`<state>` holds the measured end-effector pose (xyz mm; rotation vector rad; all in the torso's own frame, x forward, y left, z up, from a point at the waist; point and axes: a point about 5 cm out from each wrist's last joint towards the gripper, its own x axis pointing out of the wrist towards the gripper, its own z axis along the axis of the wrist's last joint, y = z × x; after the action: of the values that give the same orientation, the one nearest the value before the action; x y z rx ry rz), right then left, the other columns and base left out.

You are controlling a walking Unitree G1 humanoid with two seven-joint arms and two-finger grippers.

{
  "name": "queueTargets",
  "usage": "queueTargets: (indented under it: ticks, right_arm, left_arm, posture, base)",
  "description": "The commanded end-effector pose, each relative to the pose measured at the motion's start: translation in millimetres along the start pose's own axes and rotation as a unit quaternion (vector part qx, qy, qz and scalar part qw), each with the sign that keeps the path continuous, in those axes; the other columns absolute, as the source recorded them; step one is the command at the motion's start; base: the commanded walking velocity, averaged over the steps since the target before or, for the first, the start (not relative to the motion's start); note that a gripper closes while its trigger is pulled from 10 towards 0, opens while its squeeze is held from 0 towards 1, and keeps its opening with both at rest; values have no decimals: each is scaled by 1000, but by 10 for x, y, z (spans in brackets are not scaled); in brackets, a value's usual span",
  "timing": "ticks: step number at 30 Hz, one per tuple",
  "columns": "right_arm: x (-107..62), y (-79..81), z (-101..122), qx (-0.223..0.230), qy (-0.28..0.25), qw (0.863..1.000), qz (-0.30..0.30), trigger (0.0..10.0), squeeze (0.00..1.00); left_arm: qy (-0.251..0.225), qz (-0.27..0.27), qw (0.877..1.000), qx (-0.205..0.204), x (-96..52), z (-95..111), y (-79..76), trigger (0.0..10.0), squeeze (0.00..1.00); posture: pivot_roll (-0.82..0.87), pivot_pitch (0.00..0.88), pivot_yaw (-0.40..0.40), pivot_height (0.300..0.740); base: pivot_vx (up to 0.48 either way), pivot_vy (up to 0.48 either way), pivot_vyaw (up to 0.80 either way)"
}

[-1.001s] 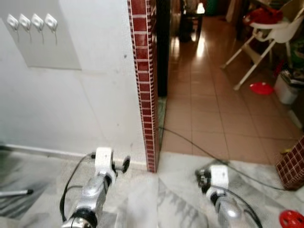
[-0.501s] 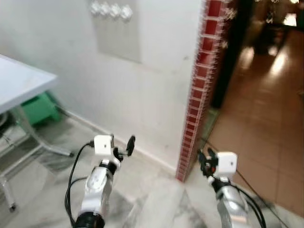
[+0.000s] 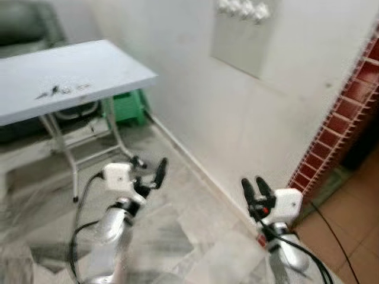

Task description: Hang keys on a hook

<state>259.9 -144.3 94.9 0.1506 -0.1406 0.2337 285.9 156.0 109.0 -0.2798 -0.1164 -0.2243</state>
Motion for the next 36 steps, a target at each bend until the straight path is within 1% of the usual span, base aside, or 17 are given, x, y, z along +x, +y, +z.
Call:
queueTargets:
  ticks: [1,3,5,7,9,15,16,21,24,26,29,32,36]
  right_arm:
    - [-50,-103,22,-1,9,1000,-20,10000,0]
    - [-51,-111,36,1,12,1000,-21,10000,0]
    - [-42,-107,51,2,12,1000,-20,10000,0]
    - [-20,-76,91,4,9,1000,-18,10000,0]
    - [5,-47,127,3,6,1000,-11,10000,0]
    - [38,-52,173,-4,6,1000,-4,10000,0]
    - [44,-57,191,-7,5,1000,-2,10000,0]
    - [99,-96,250,-20,1,1000,16,10000,0]
    - [134,-139,262,-30,5,999,25,10000,0]
    - [166,-165,264,-35,9,999,37,10000,0]
    - [172,-176,269,-47,11,998,46,10000,0]
    - [226,-239,306,-58,10,997,50,10000,0]
    - [265,-295,350,-67,5,997,46,10000,0]
  left_arm:
    - [1,4,1000,-13,13,37,-19,10000,0]
    - [3,15,1000,-17,19,53,11,10000,0]
    - [1,15,1000,-19,26,69,16,10000,0]
    - [2,16,1000,-8,36,87,28,10000,0]
    - [5,15,1000,-11,55,102,25,10000,0]
    - [8,8,1000,-9,109,132,10,10000,0]
    - [5,6,1000,-16,125,145,7,10000,0]
    - [3,-11,1000,-15,197,192,-11,10000,0]
    - [8,-30,1000,0,242,188,-30,10000,0]
    - [10,-54,998,15,292,207,-61,10000,0]
    - [9,-57,998,15,300,219,-56,10000,0]
    - [8,-51,998,25,353,252,11,10000,0]
    - [6,-51,998,30,386,281,41,10000,0]
  posture:
    - [-43,0,2,740]
    - [-41,0,3,740]
    - [-41,0,3,740]
    - [-38,0,2,740]
    - [-42,0,2,740]
    - [-41,0,0,740]
    - [-41,0,0,740]
    - [-39,0,-4,740]
    - [-27,0,-16,740]
    - [-30,0,-13,740]
    - [-31,0,-12,740]
    - [-30,0,-17,740]
    - [-32,0,-17,740]
  base:
    - [0,0,800]
    - [0,0,800]
    - [0,0,800]
    - [0,0,800]
    - [0,0,800]
    - [0,0,800]
    - [0,0,800]
    - [0,0,800]
    - [0,0,800]
    - [0,0,800]
    - [0,0,800]
    - [0,0,800]
    - [0,0,800]
